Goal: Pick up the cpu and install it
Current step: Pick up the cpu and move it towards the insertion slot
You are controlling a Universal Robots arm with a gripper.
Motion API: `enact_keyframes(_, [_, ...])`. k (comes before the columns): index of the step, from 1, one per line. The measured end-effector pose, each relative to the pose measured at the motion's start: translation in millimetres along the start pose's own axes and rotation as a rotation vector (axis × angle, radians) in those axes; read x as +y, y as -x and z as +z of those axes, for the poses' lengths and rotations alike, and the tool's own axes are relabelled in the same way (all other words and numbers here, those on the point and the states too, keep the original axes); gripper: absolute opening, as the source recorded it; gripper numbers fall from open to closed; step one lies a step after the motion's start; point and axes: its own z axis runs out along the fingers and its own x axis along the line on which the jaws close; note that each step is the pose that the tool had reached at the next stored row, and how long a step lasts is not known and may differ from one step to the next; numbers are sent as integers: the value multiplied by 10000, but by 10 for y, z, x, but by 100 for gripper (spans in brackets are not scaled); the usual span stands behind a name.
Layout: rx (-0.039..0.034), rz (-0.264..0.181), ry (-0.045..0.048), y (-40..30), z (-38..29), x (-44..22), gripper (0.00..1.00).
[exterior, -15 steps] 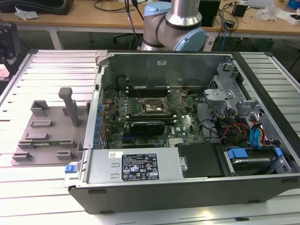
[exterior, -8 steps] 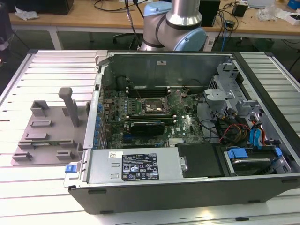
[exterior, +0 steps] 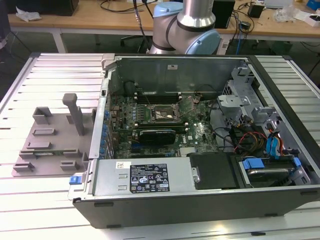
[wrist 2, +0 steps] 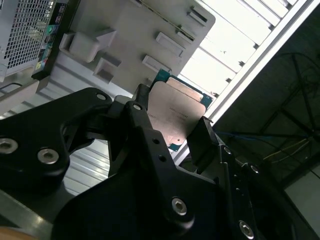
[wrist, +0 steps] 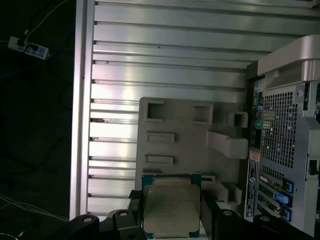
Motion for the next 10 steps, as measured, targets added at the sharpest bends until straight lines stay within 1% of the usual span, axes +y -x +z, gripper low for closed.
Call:
enact_keyframes(2, [-1,0,0,0,-15,-1,55])
enact_keyframes(10, [1,0,0,1,-20,-1,55])
